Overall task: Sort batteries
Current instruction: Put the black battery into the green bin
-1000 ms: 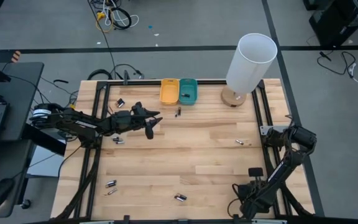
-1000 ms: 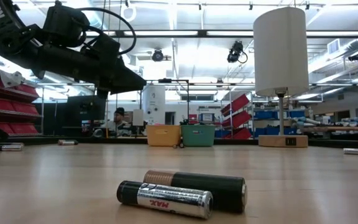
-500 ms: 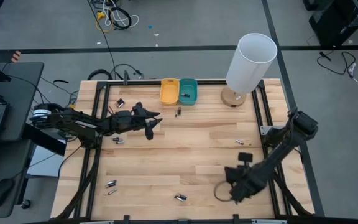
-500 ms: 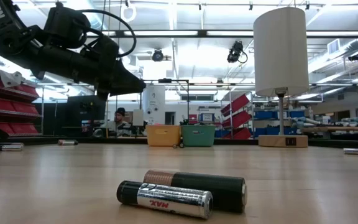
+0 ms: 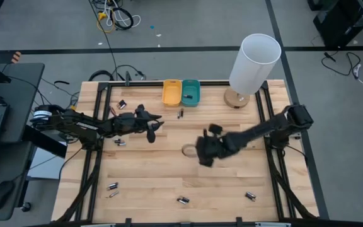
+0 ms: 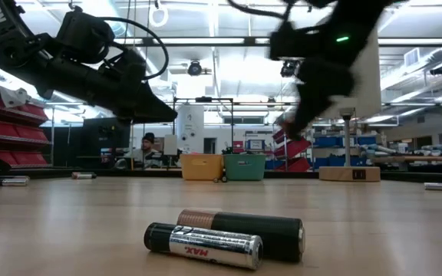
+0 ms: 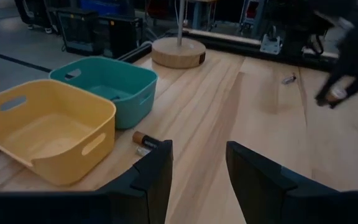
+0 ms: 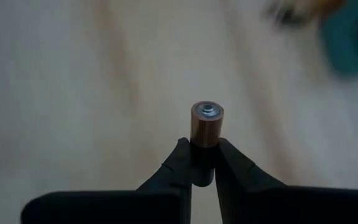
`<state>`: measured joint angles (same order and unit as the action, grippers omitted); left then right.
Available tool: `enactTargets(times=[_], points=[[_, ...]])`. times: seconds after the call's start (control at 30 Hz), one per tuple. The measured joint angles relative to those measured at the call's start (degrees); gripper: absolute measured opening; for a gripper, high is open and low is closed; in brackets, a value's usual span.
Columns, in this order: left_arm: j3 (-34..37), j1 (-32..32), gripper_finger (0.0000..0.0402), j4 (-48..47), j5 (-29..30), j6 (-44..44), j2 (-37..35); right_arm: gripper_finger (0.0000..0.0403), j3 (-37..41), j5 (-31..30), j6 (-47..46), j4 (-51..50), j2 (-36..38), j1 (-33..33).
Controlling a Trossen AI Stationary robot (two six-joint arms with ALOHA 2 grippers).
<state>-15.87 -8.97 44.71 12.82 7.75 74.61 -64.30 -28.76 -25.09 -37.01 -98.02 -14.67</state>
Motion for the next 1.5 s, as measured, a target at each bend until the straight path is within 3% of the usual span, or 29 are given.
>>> enactTargets(times=[0.17,0.43,0.8,0.97,1.27,1.5], points=[[0.02,0.0,0.0165,-0.87,0.15,0.02,0.0,0.0038,-0.04,-3.94,8.81,14.01,0.0,8.47],[0.02,0.0,0.0165,-0.94,0.17,0.35,0.0,0.0038,-0.04,-4.32,15.2,31.02,-0.13,20.4],[0.02,0.0,0.0165,-1.01,0.2,0.42,0.0,0.0039,-0.13,-2.62,15.86,39.54,-3.59,33.28],[0.02,0.0,0.0165,-1.18,0.2,0.44,0.0,0.0057,-0.09,1.02,15.01,39.94,-7.2,35.55],[0.02,0.0,0.0165,-1.14,0.22,0.46,0.0,0.0135,-0.08,1.48,16.39,42.42,-7.59,36.36],[0.02,0.0,0.0165,-2.13,0.22,0.44,0.0,0.0143,-0.08,-1.48,18.91,36.69,-5.51,33.12]])
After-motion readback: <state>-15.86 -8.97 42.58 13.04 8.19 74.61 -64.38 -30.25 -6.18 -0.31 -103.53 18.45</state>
